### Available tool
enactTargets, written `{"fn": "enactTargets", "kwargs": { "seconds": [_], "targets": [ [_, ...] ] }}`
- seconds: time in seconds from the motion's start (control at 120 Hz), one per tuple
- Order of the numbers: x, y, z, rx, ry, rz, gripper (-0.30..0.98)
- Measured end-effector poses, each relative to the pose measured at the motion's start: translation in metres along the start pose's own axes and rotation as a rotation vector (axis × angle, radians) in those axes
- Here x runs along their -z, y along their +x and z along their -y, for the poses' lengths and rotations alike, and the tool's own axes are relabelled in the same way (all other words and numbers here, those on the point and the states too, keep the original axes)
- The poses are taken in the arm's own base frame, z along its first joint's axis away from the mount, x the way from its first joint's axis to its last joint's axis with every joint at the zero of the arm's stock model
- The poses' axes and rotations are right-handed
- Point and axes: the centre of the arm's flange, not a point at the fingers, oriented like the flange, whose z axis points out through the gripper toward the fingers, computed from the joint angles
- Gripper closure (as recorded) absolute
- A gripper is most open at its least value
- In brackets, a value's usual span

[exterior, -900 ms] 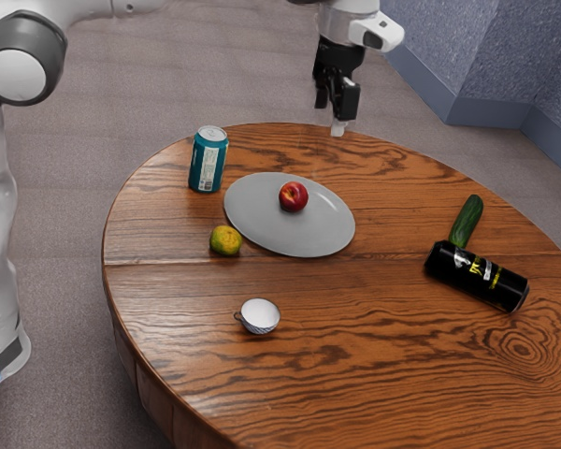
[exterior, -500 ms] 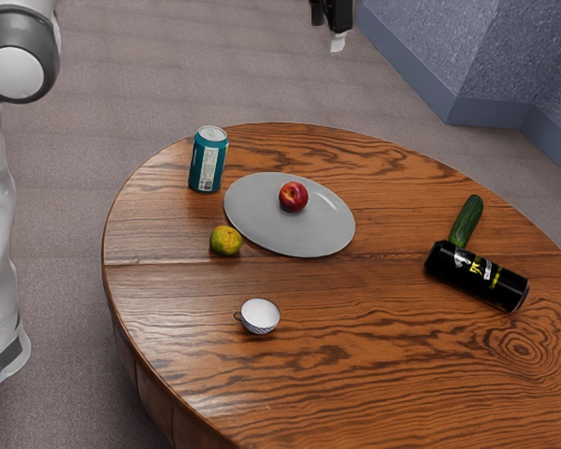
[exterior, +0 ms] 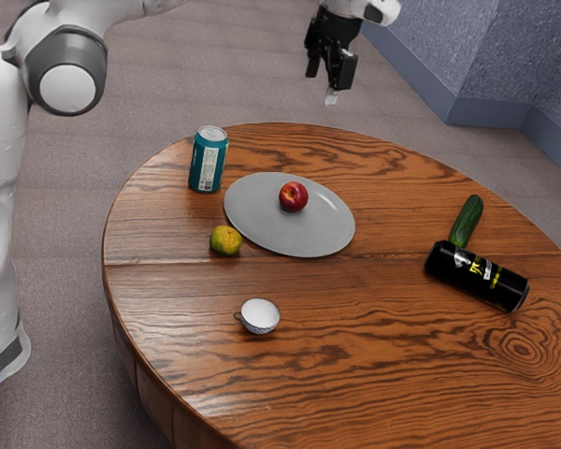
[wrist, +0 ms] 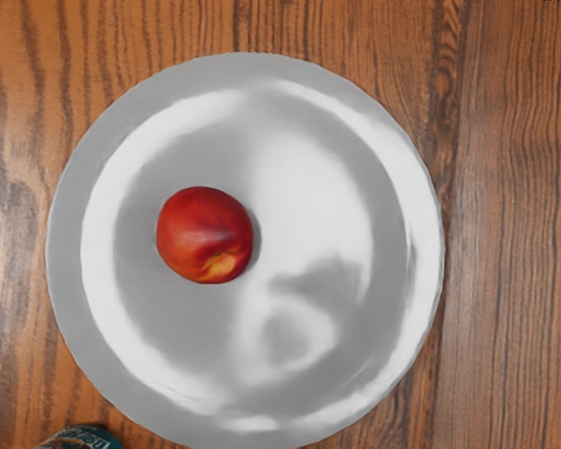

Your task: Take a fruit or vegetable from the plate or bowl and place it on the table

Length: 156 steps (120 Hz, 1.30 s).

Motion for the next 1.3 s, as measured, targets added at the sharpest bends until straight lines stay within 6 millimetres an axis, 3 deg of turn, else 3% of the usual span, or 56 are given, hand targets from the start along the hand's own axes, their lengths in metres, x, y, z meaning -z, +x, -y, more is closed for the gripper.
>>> {"fn": "enactTargets", "kwargs": {
  "seconds": [0.117,0.217,0.333,0.608,0.683,0.825,0.883,1.183,1.3],
  "targets": [
    [-0.058,0.004,0.033,0.055,-0.021,0.085,0.00],
    [-0.101,-0.005,0.033,0.054,-0.034,0.114,0.00],
    [-0.132,-0.018,0.029,0.046,-0.040,0.098,0.00],
    [-0.159,0.003,0.036,0.056,-0.029,0.010,0.00],
    [-0.163,0.005,0.055,0.088,-0.027,-0.002,0.00],
    [-0.173,0.001,0.109,0.180,-0.021,-0.007,0.00],
    [-0.179,0.001,0.120,0.199,-0.019,-0.005,0.00],
    [-0.178,0.009,0.097,0.156,-0.019,-0.025,0.00],
    [-0.192,0.009,0.096,0.155,-0.021,-0.013,0.00]
  ]
}}
